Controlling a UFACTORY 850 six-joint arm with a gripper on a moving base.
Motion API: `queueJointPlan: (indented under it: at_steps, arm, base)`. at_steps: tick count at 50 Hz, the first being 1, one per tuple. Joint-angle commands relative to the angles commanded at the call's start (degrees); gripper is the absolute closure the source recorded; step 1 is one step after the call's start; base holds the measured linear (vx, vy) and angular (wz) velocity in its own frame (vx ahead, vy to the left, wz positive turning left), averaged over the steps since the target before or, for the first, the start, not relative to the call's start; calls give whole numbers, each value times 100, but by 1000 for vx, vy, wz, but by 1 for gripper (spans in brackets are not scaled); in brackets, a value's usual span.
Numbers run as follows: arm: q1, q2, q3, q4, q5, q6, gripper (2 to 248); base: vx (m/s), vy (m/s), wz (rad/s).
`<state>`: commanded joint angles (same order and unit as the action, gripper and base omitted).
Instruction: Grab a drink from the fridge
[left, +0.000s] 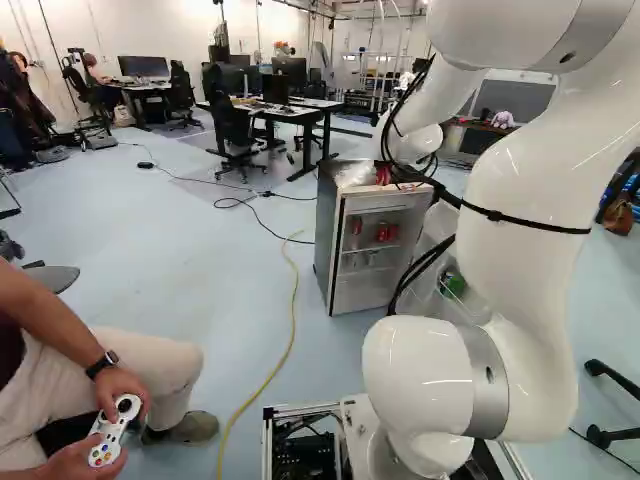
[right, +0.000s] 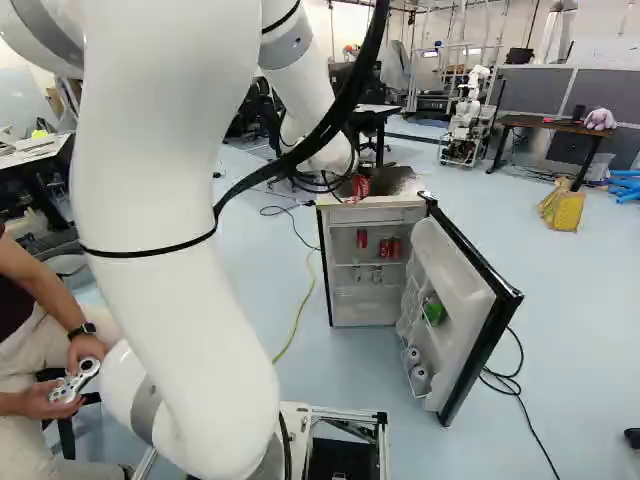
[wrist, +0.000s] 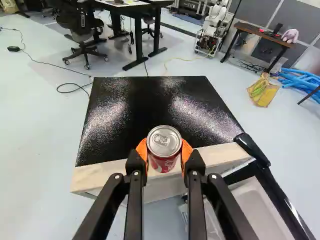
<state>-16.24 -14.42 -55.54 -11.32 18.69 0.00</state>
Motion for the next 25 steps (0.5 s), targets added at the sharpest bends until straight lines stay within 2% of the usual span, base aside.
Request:
queueJointPlan:
  at_steps: [25]
  arm:
    - [29, -176, -204, 0, 0, 0, 163]
  base:
    - [0, 0, 0]
